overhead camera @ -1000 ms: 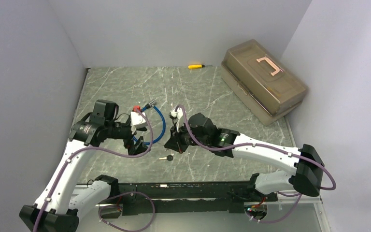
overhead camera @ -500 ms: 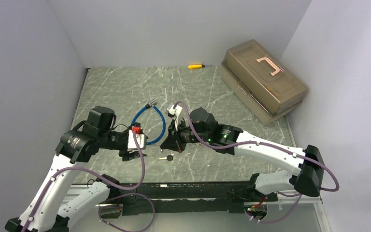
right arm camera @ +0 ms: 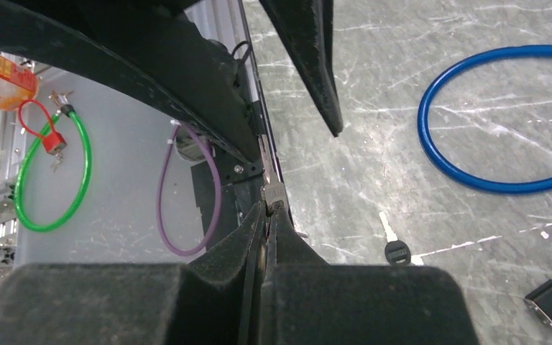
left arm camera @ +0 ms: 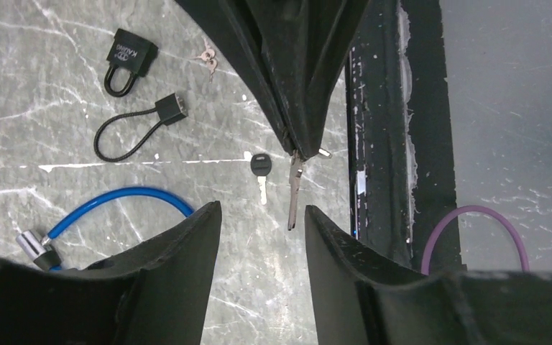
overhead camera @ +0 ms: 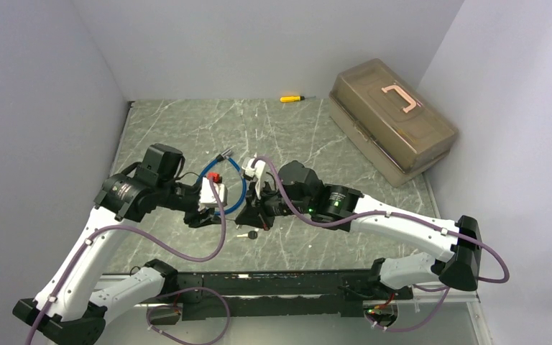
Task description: Unlock with the key
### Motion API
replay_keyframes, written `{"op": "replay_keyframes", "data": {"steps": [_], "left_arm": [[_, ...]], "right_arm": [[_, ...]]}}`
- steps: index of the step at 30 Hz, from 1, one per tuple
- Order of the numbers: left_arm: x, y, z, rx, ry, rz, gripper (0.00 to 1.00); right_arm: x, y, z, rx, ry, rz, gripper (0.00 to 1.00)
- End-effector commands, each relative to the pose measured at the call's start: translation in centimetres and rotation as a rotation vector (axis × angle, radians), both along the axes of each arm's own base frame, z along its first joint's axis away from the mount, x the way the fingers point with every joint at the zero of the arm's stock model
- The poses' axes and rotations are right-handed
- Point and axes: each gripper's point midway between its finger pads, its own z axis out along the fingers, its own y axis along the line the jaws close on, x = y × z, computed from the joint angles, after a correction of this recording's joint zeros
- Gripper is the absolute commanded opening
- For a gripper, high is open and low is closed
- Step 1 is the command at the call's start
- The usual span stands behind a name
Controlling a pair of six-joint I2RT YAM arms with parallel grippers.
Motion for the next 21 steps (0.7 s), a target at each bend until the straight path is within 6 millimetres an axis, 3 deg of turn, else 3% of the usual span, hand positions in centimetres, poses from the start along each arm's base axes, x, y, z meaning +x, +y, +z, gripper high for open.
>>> {"op": "replay_keyframes", "data": {"steps": [1,6,11,14,18,21], "left_arm": [[-2.0,-0.7,1.6,-0.042,0.072,-0.061,0.50],[-3.1,-0.8,1.0,-0.021,0.119,-0.086,0.53],[-2.9,-0.5,0.6,-0.004,0.101,-0.067,0.70],[-2.4,-0.6,0.9,-0.009,0.078,-0.052,0.72],[-2.5,-0.9,1.4,-0.026,0.086,-0.059,0.61],[-2.4,-0.9,1.6,-0.030,0.085,-0.058,0.41]], "right_arm": [[0.7,-0.1,2.2,0.029,-0.076,-0.033,0.00],[0.9,-0.3,3.3,0.049,-0.097,-0.046,0.00],[0.6,-0.3,3.9,0.055,-0.110,-0.036,0.00],[0.4,-0.3,3.9,0.054,-0.110,-0.031,0.00],[0.4,-0.2,4.2,0.058,-0.114,-0.035,0.00],[0.3,-0.1,4.4,0.064,-0.118,-0.032,0.00]]}}
